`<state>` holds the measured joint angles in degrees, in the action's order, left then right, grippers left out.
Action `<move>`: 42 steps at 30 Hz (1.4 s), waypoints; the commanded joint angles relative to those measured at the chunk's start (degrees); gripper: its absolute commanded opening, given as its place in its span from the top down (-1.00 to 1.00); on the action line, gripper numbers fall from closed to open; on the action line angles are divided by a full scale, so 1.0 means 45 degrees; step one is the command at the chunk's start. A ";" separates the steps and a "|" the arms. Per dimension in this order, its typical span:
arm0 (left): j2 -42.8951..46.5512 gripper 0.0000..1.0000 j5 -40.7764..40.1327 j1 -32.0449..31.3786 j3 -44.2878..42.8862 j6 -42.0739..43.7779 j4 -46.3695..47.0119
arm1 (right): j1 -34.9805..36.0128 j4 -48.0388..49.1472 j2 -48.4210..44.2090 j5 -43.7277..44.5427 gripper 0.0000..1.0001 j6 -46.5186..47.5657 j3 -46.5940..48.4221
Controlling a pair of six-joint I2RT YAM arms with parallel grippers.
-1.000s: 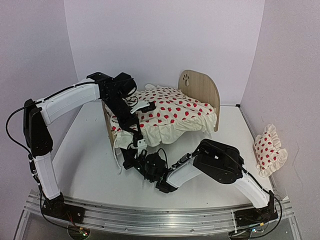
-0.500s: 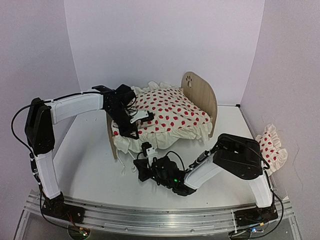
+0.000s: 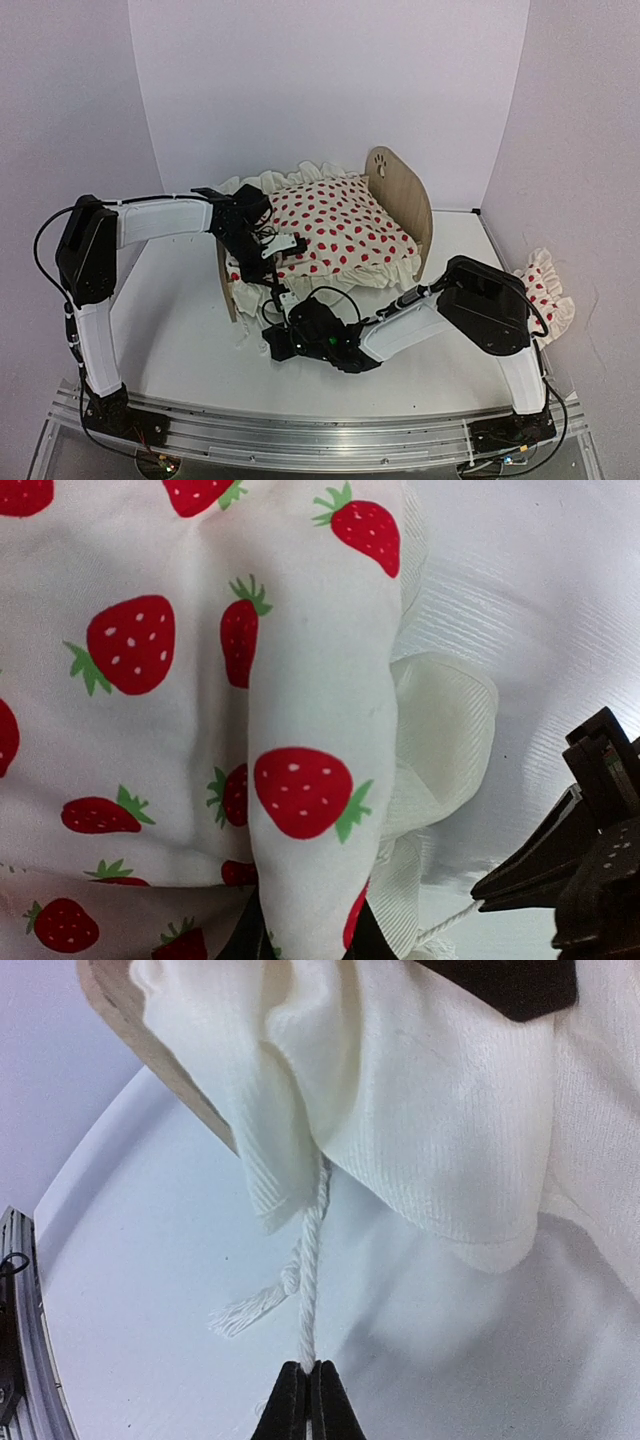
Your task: Set up the pet bed
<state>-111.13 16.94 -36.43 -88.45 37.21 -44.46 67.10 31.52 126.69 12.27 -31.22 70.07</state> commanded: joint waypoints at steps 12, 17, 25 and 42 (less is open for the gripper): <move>0.0673 -0.14 0.1612 0.1084 -0.0376 0.2816 0.0212 | -0.0691 -0.3261 0.0635 -0.2608 1.00 -0.2445 0.3057; 0.2138 -0.55 0.3839 0.1104 -0.0262 0.3270 -0.1210 | -0.0852 -0.3887 0.0294 -0.3412 1.00 -0.2892 0.3029; 0.5632 -0.96 0.6157 0.1100 0.2509 0.3048 -0.0740 | -0.1142 -0.4663 -0.0085 -0.3505 1.00 -0.3162 0.2769; 0.4292 -0.06 -0.0424 -0.0363 0.8450 0.2464 0.4232 | -0.1281 -0.4700 -0.0153 -0.3353 1.00 -0.3174 0.2837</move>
<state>-89.35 19.76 -36.86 -48.46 51.79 -32.77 61.06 11.42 128.25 -3.01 -45.12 82.28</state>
